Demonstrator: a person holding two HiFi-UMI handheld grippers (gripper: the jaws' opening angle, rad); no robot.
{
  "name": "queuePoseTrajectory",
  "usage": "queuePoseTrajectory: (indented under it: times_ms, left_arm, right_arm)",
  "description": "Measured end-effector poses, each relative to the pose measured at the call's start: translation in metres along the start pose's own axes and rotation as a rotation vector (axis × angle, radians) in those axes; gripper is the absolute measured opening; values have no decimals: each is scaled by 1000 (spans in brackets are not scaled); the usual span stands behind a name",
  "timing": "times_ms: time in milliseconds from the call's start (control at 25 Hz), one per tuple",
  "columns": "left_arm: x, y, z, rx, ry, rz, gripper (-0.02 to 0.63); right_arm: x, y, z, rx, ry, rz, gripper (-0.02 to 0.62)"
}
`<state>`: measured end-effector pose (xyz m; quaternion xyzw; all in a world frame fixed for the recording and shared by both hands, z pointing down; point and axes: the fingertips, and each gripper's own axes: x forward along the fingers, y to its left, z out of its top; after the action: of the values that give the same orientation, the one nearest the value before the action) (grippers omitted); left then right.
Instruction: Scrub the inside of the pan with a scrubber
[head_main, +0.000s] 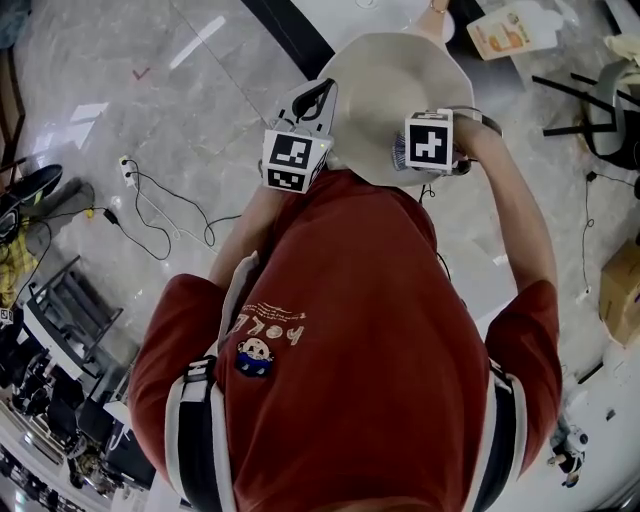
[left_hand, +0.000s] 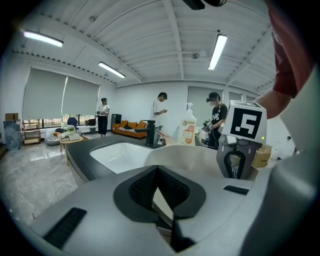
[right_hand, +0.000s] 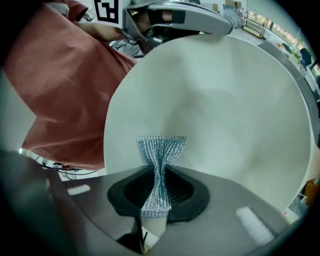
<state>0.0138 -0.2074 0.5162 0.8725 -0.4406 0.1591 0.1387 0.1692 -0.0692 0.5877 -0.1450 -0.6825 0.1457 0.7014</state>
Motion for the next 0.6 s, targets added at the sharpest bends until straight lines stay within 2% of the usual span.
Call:
queuePoseTrajectory:
  times_ms: [240, 440, 600]
  left_arm:
    - [1, -1, 0, 13, 4, 17, 6]
    - [1, -2, 0, 29, 13, 24, 6]
    - [0, 0, 1, 39, 8, 32, 6]
  right_arm:
    - [0, -25, -20, 2, 114, -166, 77]
    - [-4, -44, -27, 24, 117, -298, 75]
    - [-15, -71, -30, 15, 128, -484, 77]
